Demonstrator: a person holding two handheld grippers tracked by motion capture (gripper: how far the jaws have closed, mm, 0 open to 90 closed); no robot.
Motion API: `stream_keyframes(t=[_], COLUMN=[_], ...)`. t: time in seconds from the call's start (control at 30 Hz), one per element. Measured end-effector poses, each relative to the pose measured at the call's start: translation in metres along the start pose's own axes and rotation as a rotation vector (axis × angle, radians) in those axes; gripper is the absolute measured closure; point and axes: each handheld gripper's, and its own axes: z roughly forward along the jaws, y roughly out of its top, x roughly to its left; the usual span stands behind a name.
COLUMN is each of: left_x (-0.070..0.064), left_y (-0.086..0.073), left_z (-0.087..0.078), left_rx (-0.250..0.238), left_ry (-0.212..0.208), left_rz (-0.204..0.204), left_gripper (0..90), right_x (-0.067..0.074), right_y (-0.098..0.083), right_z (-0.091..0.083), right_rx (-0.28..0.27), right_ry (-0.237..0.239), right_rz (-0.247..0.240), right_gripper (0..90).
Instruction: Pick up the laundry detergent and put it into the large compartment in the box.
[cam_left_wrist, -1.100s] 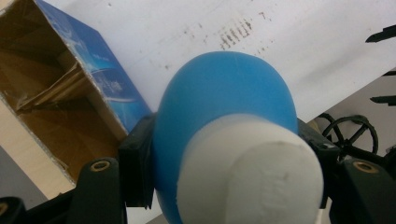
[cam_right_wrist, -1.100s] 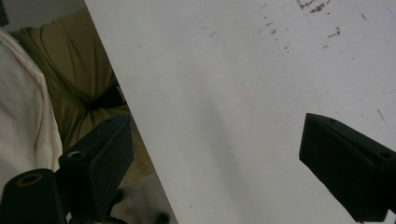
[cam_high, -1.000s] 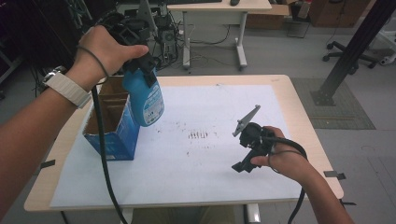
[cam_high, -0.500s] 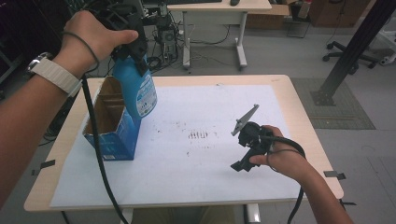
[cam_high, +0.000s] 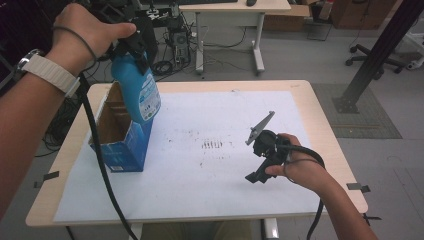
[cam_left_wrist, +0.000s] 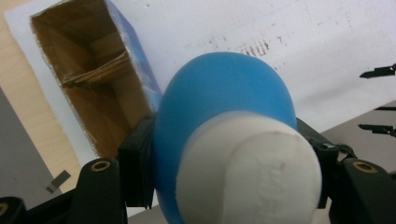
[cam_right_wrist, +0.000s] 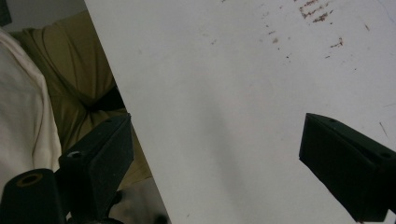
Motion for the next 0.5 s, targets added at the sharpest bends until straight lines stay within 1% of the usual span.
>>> stream_keyframes(t=[0.13,0.5], left_x=[0.007,0.028], left_y=[0.0,-0.003], left_z=[-0.004,-0.008], left_rx=[-0.003,-0.006], left_ry=[0.004,0.022], left_rz=[-0.025,-0.107], left_gripper=[37.1,37.1], right_x=[0.0,0.0], right_y=[0.0,0.001], right_z=[0.0,0.001], right_rx=[0.0,0.0], right_ry=[-0.001,0.001], right_rz=[0.0,-0.001], right_gripper=[10.5,10.5])
